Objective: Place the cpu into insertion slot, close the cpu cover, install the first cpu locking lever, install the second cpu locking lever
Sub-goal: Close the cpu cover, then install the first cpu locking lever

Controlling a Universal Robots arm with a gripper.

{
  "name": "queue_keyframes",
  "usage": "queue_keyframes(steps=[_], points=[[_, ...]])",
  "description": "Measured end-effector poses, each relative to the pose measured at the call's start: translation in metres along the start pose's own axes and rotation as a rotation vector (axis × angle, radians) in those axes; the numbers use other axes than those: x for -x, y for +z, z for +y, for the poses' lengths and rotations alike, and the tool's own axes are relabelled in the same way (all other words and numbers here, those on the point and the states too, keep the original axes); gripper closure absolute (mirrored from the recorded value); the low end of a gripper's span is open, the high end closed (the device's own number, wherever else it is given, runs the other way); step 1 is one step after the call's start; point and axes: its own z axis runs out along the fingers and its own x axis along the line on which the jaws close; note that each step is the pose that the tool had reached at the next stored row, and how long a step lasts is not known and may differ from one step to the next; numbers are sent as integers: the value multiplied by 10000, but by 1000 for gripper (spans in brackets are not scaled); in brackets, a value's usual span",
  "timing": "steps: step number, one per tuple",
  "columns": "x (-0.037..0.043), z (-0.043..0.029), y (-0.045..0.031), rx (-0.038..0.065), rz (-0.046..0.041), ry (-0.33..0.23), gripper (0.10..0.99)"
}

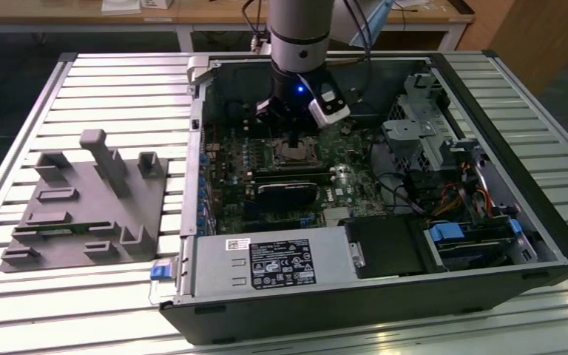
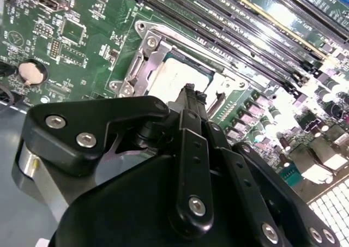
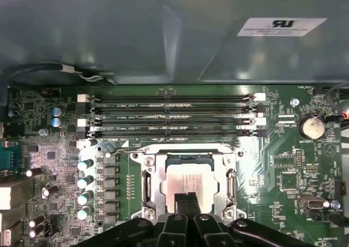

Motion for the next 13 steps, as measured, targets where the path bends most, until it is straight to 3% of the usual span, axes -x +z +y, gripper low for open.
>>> queue_keyframes(steps=[4,13], points=[[36,4,-10,-3,26,3,980],[38,5,-18,-1,28,3,980]])
